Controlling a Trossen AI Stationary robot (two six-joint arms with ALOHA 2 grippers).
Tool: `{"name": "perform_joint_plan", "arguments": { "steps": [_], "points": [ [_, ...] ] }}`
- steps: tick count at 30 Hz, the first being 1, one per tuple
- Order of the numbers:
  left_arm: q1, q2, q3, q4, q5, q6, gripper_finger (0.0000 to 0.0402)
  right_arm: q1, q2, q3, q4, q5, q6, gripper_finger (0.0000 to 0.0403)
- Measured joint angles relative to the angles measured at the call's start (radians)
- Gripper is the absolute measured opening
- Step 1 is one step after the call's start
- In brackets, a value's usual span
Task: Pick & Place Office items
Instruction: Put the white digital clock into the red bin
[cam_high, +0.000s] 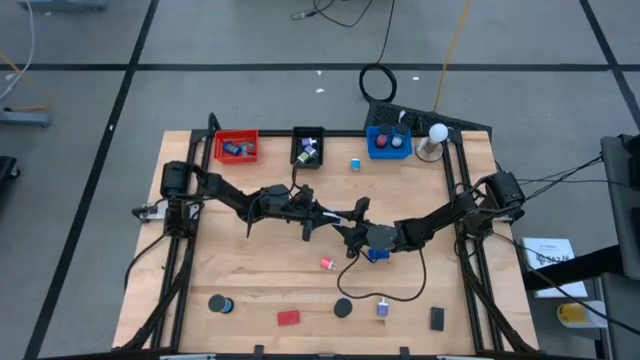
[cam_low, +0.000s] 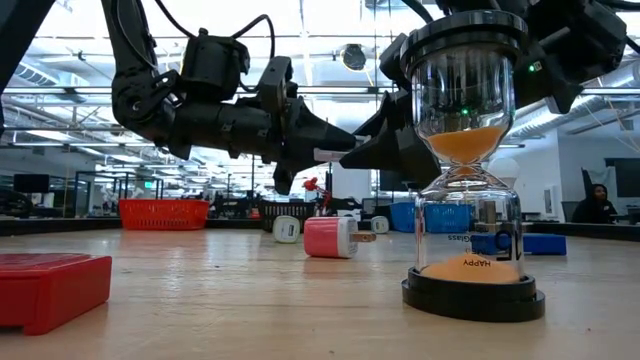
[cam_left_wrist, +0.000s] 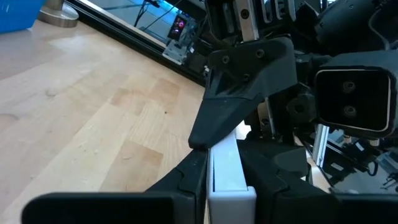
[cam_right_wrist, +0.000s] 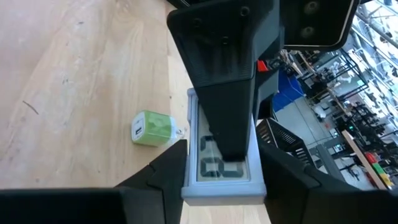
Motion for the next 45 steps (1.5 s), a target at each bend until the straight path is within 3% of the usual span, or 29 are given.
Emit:
{"name": "perform_joint_plan", "arguments": {
  "steps": [10,15,20,24,28,37,45],
  "points": [
    [-0.003,0.0,0.0,-0.001,0.016,-0.012,0.0092,0.0,0.0,0.0,0.0,-0.003,-0.002,0.0166],
    [-0.014,0.0,0.001,-0.01,0.017,-0.012,0.0146,0.0,0.0,0.0,0.001,-0.003,-0.002,0.0155],
    [-0.019,0.0,0.001,-0.008,0.017,-0.004,0.0212,0.0,0.0,0.0,0.022,-0.007,-0.003,0.0169],
    [-0.018,0.0,0.001,-0.009,0.016,-0.006,0.0231,0.0,0.0,0.0,0.03,-0.052,-0.006,0.016],
    [-0.018,0.0,0.001,-0.006,0.016,-0.004,0.0194,0.0,0.0,0.0,0.029,-0.051,-0.005,0.0157],
    [-0.015,0.0,0.002,-0.005,0.016,0.043,0.0053,0.003,0.0,0.0,0.039,-0.014,-0.003,0.0195],
    [0.038,-0.072,-0.052,-0.006,0.034,0.062,0.0048,0.043,-0.037,0.0,0.015,0.26,-0.058,0.024]
  ]
}}
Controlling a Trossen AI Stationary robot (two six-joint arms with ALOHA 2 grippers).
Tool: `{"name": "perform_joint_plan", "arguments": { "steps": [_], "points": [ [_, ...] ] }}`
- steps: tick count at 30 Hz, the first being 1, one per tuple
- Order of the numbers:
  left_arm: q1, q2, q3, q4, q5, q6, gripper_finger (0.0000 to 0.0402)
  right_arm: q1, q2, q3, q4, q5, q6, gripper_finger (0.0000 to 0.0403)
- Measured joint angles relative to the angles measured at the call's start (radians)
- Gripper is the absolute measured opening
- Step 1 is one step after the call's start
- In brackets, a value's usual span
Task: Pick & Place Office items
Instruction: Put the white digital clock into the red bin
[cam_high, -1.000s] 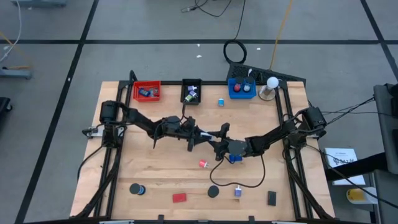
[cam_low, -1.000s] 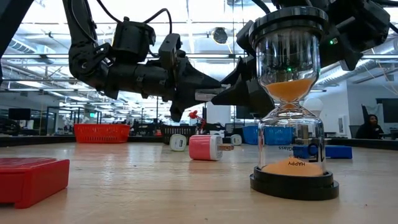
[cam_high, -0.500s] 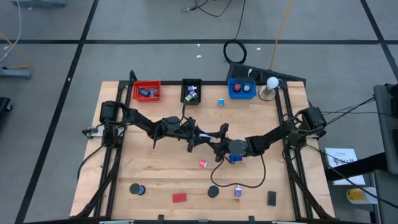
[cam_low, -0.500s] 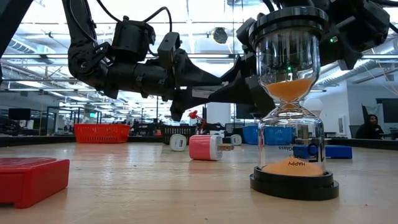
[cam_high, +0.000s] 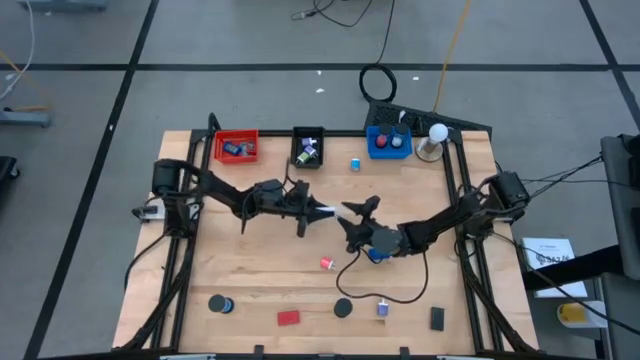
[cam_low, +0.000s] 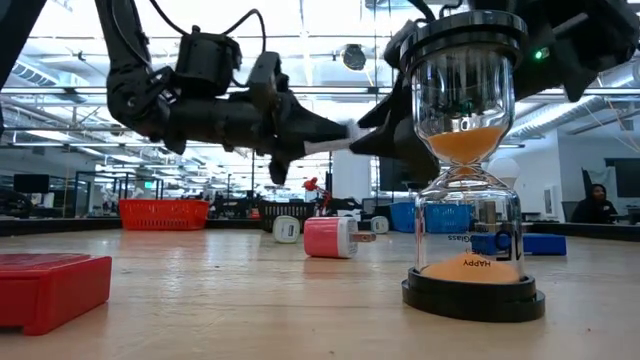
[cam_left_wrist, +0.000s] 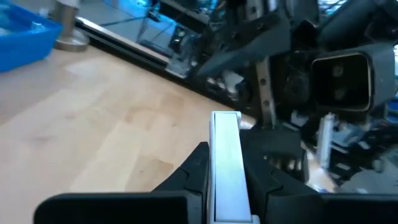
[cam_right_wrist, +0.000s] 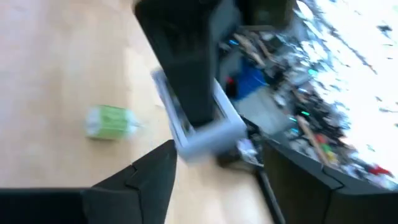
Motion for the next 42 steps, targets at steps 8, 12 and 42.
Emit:
{"name": "perform_joint_plan", "arguments": {
  "steps": [8,12,42],
  "points": [
    [0.043,-0.297,-0.196,-0.178,-0.282,0.096,0.006,0.02,-0.127,-0.003,-0.208,0.137,0.105,0.0252],
    [0.059,-0.493,-0.313,-0.23,-0.438,0.101,0.005,0.02,-0.163,-0.003,-0.293,0.138,0.19,0.0211],
    [0.655,-0.649,-0.451,-0.567,-0.759,0.015,0.0054,0.019,-0.167,-0.005,-0.316,0.106,0.225,0.0012]
  ]
}}
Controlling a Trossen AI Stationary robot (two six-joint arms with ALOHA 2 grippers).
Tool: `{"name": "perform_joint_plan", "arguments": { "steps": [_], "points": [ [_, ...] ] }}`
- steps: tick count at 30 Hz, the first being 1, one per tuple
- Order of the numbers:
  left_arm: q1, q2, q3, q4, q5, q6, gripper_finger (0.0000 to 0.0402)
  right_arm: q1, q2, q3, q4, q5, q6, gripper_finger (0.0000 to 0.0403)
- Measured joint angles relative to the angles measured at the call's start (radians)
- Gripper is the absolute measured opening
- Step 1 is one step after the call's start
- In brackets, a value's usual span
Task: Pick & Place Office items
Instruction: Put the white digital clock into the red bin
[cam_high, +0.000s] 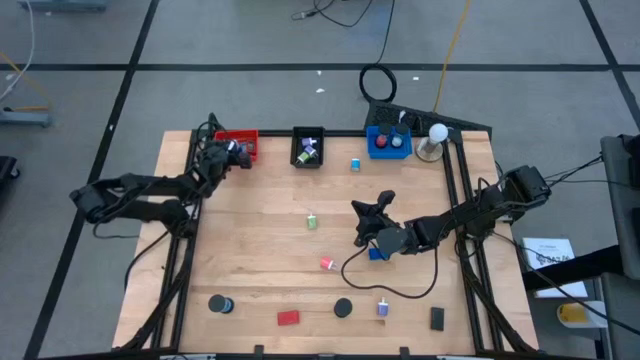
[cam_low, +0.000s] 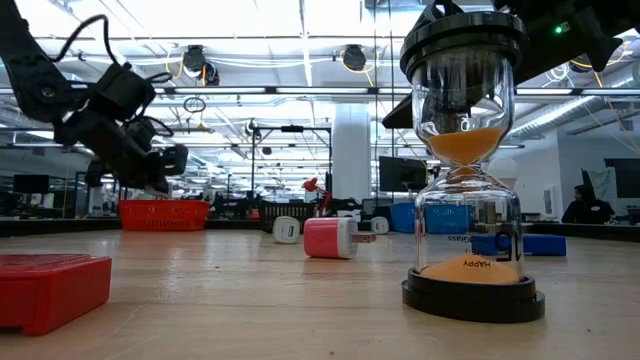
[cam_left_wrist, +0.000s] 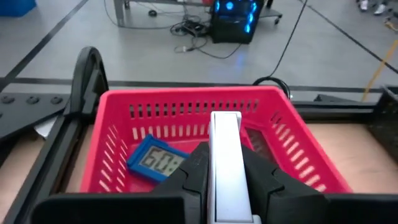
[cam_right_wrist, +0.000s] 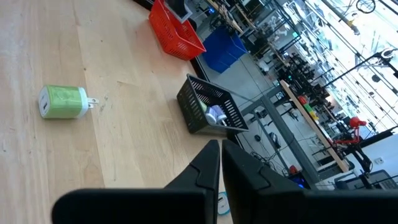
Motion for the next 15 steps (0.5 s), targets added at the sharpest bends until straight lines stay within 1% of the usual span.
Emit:
{"name": "perform_joint_plan", "arguments": {
  "steps": [2,5,7,11,15],
  "points": [
    [0.008,0.038,0.0,0.044,0.001,0.002,0.0055,0.0,0.0,0.0,0.0,0.0,0.0,0.0012],
    [-0.007,0.067,0.0,0.095,-0.037,-0.001,0.0055,0.0,0.0,0.0,0.0,0.0,0.0,0.0012],
    [-0.01,0.08,0.0,0.102,-0.051,0.001,0.0056,0.0,0.0,0.0,0.0,0.0,0.0,0.0014],
    [-0.012,0.085,0.0,0.118,-0.066,-0.001,0.0057,0.0,0.0,0.0,0.0,0.0,0.0,0.0015],
    [-0.012,0.085,0.0,0.182,-0.088,-0.005,0.0057,0.0,0.0,0.0,0.001,0.0,0.0,0.0016]
  ]
}}
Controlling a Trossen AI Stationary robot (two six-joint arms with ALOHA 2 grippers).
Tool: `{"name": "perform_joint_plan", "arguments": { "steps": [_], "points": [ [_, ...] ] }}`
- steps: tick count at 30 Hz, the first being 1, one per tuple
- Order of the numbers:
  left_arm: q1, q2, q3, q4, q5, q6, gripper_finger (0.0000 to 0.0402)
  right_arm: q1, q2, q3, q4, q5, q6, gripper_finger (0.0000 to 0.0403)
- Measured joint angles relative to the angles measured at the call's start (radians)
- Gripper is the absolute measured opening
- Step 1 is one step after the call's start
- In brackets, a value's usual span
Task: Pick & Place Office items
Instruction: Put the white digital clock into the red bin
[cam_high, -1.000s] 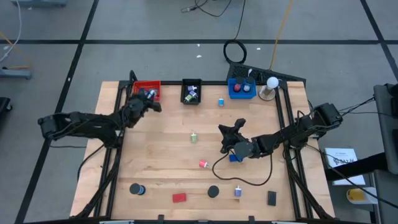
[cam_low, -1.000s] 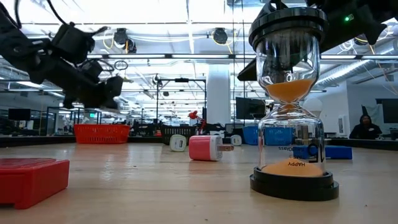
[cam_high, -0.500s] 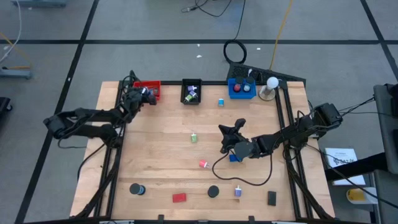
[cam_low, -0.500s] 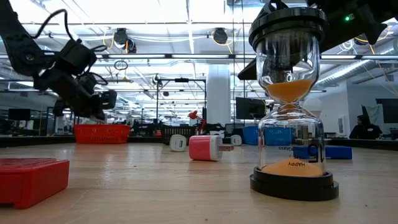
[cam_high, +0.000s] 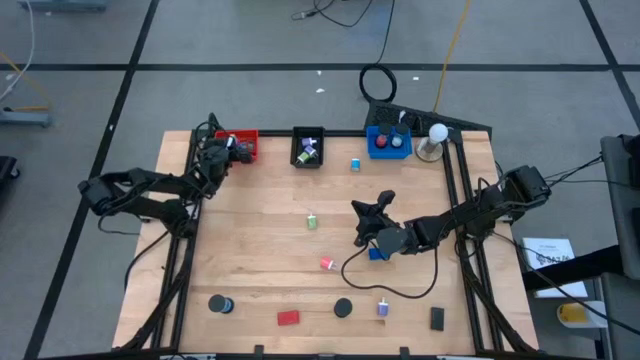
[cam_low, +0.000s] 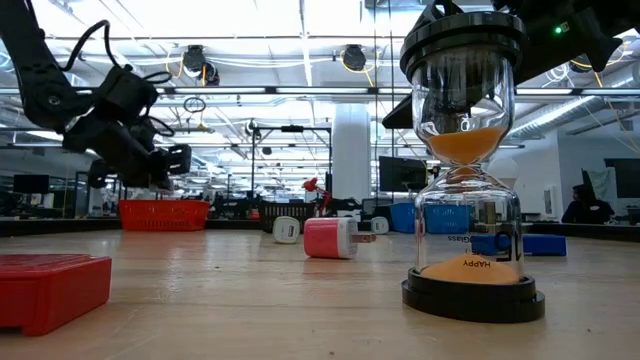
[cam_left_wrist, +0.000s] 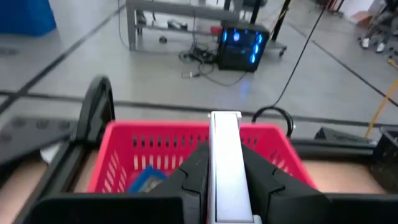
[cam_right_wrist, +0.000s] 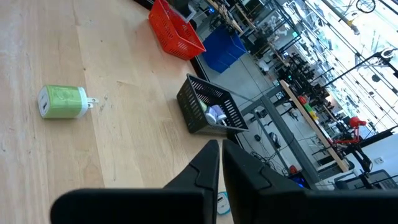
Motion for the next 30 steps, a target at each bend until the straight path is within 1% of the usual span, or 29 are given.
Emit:
{"name": "perform_joint_plan", "arguments": {
  "steps": [3,6,8,14,17,22,25,30],
  "points": [
    [0.0,0.0,0.016,0.006,-0.017,0.043,0.0057,0.0,0.0,0.0,0.0,0.0,0.0,0.0016],
    [0.0,0.008,0.028,-0.017,-0.038,0.048,0.0057,0.0,0.0,0.0,0.001,-0.003,0.0,0.0016],
    [-0.002,0.039,0.045,-0.017,-0.065,0.051,0.0057,0.0,0.0,0.0,0.004,-0.003,0.0,0.0016],
    [-0.038,0.183,0.122,-0.021,-0.208,0.075,0.0058,0.0,0.0,0.0,0.006,-0.005,0.0,0.0016],
    [-0.04,0.257,0.174,-0.017,-0.212,0.088,0.0058,0.0,0.0,0.0,0.006,-0.017,0.0,0.0016],
    [-0.039,0.352,0.232,-0.021,-0.266,0.087,0.0058,0.0,0.0,0.0,0.007,-0.052,0.0,0.0016],
    [-0.039,0.373,0.245,-0.019,-0.272,0.087,0.0058,0.0,0.0,0.0,0.007,-0.052,0.0,0.0016],
    [-0.039,0.373,0.246,-0.025,-0.272,0.082,0.0062,0.0,0.0,0.0,0.007,-0.052,0.0,0.0016]
  ]
}}
